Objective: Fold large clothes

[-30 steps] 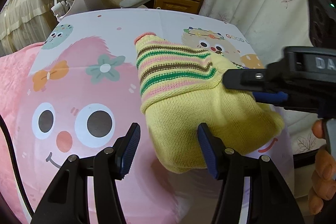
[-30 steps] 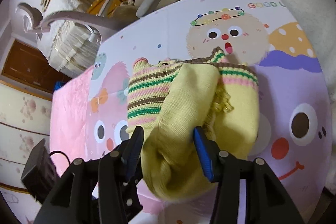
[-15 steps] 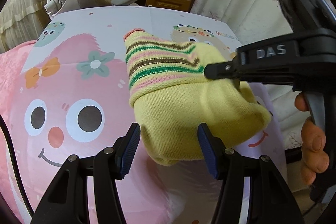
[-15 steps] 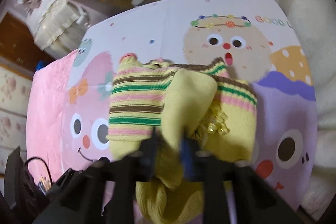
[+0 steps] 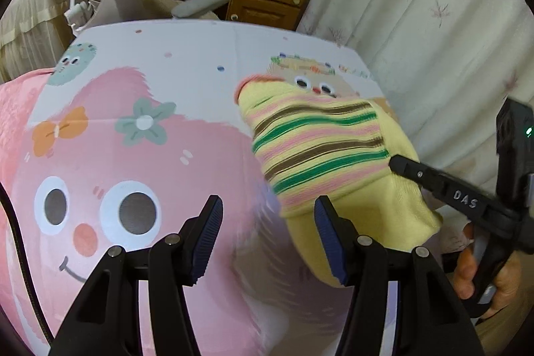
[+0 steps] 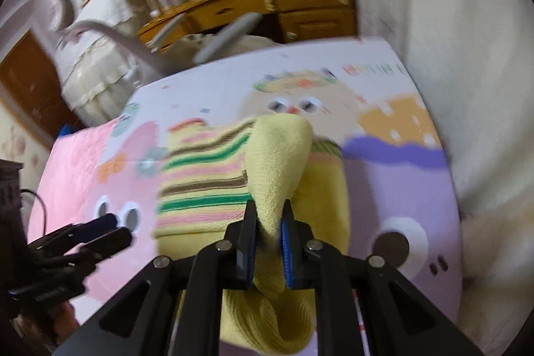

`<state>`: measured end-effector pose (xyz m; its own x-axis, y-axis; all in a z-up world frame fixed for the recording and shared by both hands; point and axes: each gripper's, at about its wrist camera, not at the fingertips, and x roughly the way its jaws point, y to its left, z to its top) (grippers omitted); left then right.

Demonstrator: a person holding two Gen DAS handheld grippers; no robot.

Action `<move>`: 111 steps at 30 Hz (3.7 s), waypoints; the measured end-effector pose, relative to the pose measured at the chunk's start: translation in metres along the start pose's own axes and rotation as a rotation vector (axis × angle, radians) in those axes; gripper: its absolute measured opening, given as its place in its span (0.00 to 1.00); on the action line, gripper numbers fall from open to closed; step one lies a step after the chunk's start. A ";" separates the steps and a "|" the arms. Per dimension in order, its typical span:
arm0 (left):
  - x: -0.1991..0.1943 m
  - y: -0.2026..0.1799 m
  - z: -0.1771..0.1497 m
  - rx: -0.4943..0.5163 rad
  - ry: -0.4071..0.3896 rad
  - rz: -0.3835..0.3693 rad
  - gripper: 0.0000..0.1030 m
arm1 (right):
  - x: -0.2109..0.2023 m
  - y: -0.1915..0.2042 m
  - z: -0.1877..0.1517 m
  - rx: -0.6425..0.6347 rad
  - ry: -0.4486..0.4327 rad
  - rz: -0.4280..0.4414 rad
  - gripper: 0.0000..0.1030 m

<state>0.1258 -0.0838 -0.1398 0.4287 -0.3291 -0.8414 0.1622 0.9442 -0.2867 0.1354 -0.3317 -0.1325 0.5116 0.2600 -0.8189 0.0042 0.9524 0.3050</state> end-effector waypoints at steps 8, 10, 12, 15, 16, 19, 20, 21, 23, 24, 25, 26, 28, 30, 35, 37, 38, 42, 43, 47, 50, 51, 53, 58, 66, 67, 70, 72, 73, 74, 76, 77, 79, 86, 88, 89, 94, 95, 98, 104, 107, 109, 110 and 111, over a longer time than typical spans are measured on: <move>0.023 -0.007 0.006 -0.003 0.041 -0.013 0.54 | -0.010 0.002 -0.006 0.003 -0.110 -0.052 0.12; 0.022 -0.005 0.008 -0.010 0.045 -0.022 0.54 | -0.024 0.012 0.002 -0.056 -0.159 -0.072 0.12; 0.020 -0.004 0.010 -0.013 0.040 -0.025 0.54 | -0.031 0.016 0.009 -0.094 -0.188 -0.091 0.12; 0.019 -0.004 0.012 -0.017 0.036 -0.034 0.54 | -0.021 0.011 0.018 -0.135 -0.174 -0.160 0.11; 0.019 -0.006 0.013 -0.017 0.037 -0.038 0.54 | -0.012 0.005 0.020 -0.129 -0.154 -0.171 0.11; 0.020 -0.013 0.014 -0.001 0.043 -0.054 0.54 | 0.013 -0.010 0.022 -0.134 -0.110 -0.191 0.09; 0.020 -0.017 0.014 0.009 0.043 -0.059 0.54 | 0.014 -0.014 0.020 -0.131 -0.108 -0.187 0.09; 0.021 -0.020 0.014 0.017 0.043 -0.063 0.54 | 0.016 -0.017 0.021 -0.129 -0.110 -0.185 0.09; 0.022 -0.026 0.014 0.028 0.049 -0.081 0.54 | 0.025 -0.022 0.022 -0.122 -0.097 -0.187 0.09; 0.024 -0.029 0.014 0.029 0.056 -0.093 0.54 | 0.030 -0.026 0.022 -0.107 -0.084 -0.187 0.09; 0.026 -0.032 0.015 0.026 0.064 -0.110 0.54 | 0.033 -0.029 0.022 -0.087 -0.084 -0.181 0.10; 0.027 -0.034 0.015 0.022 0.069 -0.124 0.55 | 0.035 -0.032 0.022 -0.077 -0.085 -0.172 0.12; 0.030 -0.037 0.016 0.004 0.079 -0.154 0.56 | 0.035 -0.033 0.024 -0.062 -0.073 -0.162 0.13; 0.031 -0.040 0.018 -0.004 0.076 -0.160 0.58 | 0.035 -0.036 0.024 -0.031 -0.058 -0.153 0.13; 0.032 -0.038 0.022 0.001 0.070 -0.134 0.58 | 0.036 -0.034 0.023 0.065 -0.024 -0.153 0.13; 0.032 -0.033 0.024 -0.006 0.069 -0.121 0.58 | 0.035 -0.031 0.019 0.103 -0.009 -0.151 0.13; 0.032 -0.030 0.025 -0.010 0.071 -0.112 0.58 | 0.035 -0.028 0.017 0.114 -0.001 -0.148 0.13; 0.030 -0.016 0.027 -0.020 0.063 -0.085 0.60 | 0.035 -0.014 0.006 0.157 0.024 -0.146 0.12; 0.029 -0.013 0.028 -0.020 0.058 -0.076 0.62 | 0.034 -0.011 0.003 0.182 0.033 -0.148 0.12; 0.028 -0.001 0.029 -0.010 0.035 -0.014 0.66 | 0.033 0.003 -0.009 0.233 0.075 -0.117 0.12; 0.029 0.010 0.031 -0.011 0.032 0.010 0.72 | 0.033 0.016 -0.015 0.159 0.071 -0.102 0.12; 0.030 0.012 0.031 -0.013 0.038 0.006 0.72 | 0.032 0.017 -0.015 0.126 0.065 -0.100 0.12; 0.030 0.014 0.032 -0.016 0.045 0.005 0.72 | 0.028 0.014 -0.011 0.088 0.067 -0.071 0.13; 0.021 0.010 0.033 0.017 0.036 0.014 0.72 | 0.001 -0.008 -0.001 0.142 0.046 0.002 0.34; -0.005 0.009 0.026 0.018 0.018 0.007 0.72 | -0.035 0.016 -0.029 0.038 0.081 0.137 0.34; -0.009 0.010 0.024 0.016 0.019 0.011 0.72 | -0.038 0.024 -0.035 0.001 0.091 0.137 0.34; -0.017 0.018 0.014 -0.002 0.035 0.016 0.72 | -0.039 0.049 -0.051 -0.126 0.111 0.109 0.34; -0.018 0.021 0.008 -0.004 0.047 0.019 0.72 | -0.035 0.059 -0.058 -0.179 0.121 0.099 0.34; -0.018 0.021 0.004 0.001 0.055 0.023 0.72 | -0.033 0.062 -0.060 -0.203 0.120 0.102 0.34; -0.016 0.021 0.001 0.008 0.064 0.027 0.72 | -0.029 0.065 -0.062 -0.226 0.128 0.083 0.33; -0.012 0.020 -0.006 0.025 0.087 0.042 0.72 | -0.020 0.066 -0.063 -0.262 0.140 0.028 0.09; -0.009 0.019 -0.009 0.032 0.096 0.046 0.72 | -0.018 0.062 -0.062 -0.256 0.133 0.018 0.09; -0.006 0.016 -0.014 0.041 0.104 0.045 0.72 | -0.013 0.050 -0.060 -0.202 0.136 0.022 0.09; 0.008 0.010 -0.021 0.084 0.128 0.077 0.72 | 0.013 0.015 -0.068 -0.041 0.191 0.013 0.09; 0.010 0.010 -0.021 0.082 0.125 0.079 0.72 | 0.014 0.017 -0.070 -0.038 0.181 0.004 0.09; 0.011 0.010 -0.020 0.088 0.123 0.082 0.72 | 0.014 0.019 -0.070 -0.048 0.178 -0.004 0.09; 0.014 0.008 -0.019 0.105 0.125 0.092 0.74 | 0.012 0.025 -0.070 -0.086 0.181 -0.036 0.13; 0.013 0.008 -0.019 0.108 0.125 0.095 0.74 | 0.007 0.025 -0.071 -0.083 0.182 -0.046 0.16; 0.008 0.009 -0.017 0.106 0.120 0.097 0.74 | -0.008 0.028 -0.066 -0.074 0.149 -0.059 0.34; -0.009 0.020 -0.006 0.042 0.113 0.059 0.78 | -0.042 0.030 -0.048 -0.062 0.051 -0.018 0.67; -0.023 0.023 0.003 0.021 0.064 0.072 0.81 | -0.056 0.033 -0.038 -0.073 -0.003 -0.016 0.74; -0.031 0.026 0.010 0.000 0.033 0.076 0.82 | -0.062 0.037 -0.032 -0.084 -0.056 -0.007 0.75; -0.033 0.028 0.013 -0.008 0.028 0.074 0.82 | -0.064 0.039 -0.030 -0.087 -0.082 -0.006 0.75; -0.035 0.029 0.017 -0.019 0.024 0.064 0.82 | -0.064 0.040 -0.026 -0.089 -0.094 -0.008 0.77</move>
<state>0.1308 -0.0455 -0.1110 0.4159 -0.2675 -0.8692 0.1178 0.9636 -0.2401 0.0801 -0.3058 -0.0807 0.5905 0.2404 -0.7704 -0.0655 0.9657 0.2512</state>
